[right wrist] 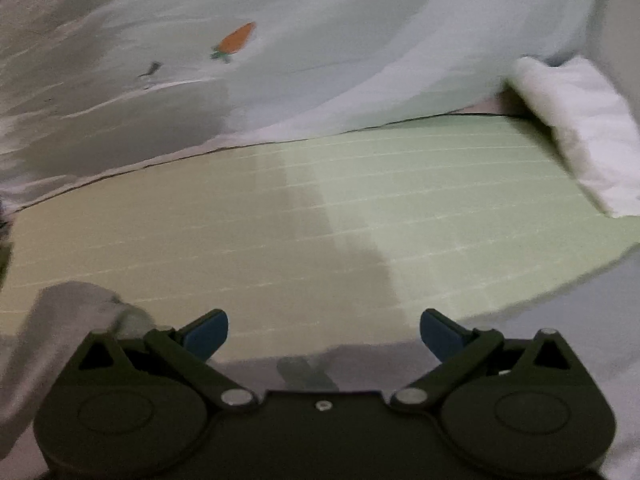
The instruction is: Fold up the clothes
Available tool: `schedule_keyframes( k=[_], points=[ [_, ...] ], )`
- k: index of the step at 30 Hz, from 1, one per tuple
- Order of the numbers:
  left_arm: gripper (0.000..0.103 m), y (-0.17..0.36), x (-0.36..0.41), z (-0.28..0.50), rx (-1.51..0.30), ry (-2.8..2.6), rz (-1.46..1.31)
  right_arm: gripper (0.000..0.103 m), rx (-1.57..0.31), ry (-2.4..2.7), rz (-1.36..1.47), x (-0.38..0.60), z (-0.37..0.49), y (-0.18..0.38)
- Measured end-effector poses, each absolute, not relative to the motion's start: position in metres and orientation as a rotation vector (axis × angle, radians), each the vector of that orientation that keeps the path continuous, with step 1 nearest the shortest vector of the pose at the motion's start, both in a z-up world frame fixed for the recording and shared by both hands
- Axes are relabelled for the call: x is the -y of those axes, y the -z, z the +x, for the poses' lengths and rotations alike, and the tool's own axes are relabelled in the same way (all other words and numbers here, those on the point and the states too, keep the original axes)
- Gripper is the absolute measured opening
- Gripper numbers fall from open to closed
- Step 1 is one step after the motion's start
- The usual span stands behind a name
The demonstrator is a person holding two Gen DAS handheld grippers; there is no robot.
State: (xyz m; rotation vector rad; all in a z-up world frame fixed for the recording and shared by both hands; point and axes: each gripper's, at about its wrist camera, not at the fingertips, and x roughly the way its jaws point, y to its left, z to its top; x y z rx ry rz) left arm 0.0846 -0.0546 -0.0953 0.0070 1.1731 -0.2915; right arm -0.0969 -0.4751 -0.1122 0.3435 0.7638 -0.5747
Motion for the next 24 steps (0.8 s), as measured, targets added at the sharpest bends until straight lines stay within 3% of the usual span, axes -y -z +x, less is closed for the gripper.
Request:
schedule_keyframes(
  k=[1, 3, 7, 15, 16, 17, 19, 24],
  points=[
    [0.034, 0.093, 0.055, 0.09, -1.163, 0.291, 0.003, 0.103, -0.763, 0.542, 0.356, 0.474, -0.089, 0.113],
    [0.039, 0.094, 0.058, 0.1, -1.16, 0.29, -0.006, 0.103, -0.764, 0.466, 0.39, 0.471, -0.073, 0.115],
    [0.039, 0.103, 0.064, 0.115, -1.2, 0.29, -0.014, 0.102, -0.799, 0.301, 0.57, 0.464, -0.039, 0.131],
    [0.041, 0.117, 0.075, 0.123, -1.243, 0.324, 0.004, 0.081, -0.894, 0.144, 0.684, 0.442, -0.006, 0.154],
    [0.041, 0.118, 0.076, 0.124, -1.246, 0.321, 0.007, 0.07, -0.906, 0.127, 0.677, 0.438, -0.004, 0.155],
    [0.041, 0.118, 0.077, 0.126, -1.248, 0.317, 0.011, 0.045, -0.913, 0.11, 0.67, 0.437, -0.003, 0.156],
    [0.041, 0.119, 0.077, 0.128, -1.246, 0.32, 0.011, 0.017, -0.926, 0.076, 0.654, 0.435, -0.002, 0.158],
    [0.05, 0.119, 0.081, 0.129, -1.237, 0.375, -0.008, 0.011, -0.732, 0.128, 0.579, 0.438, -0.024, 0.109]
  ],
)
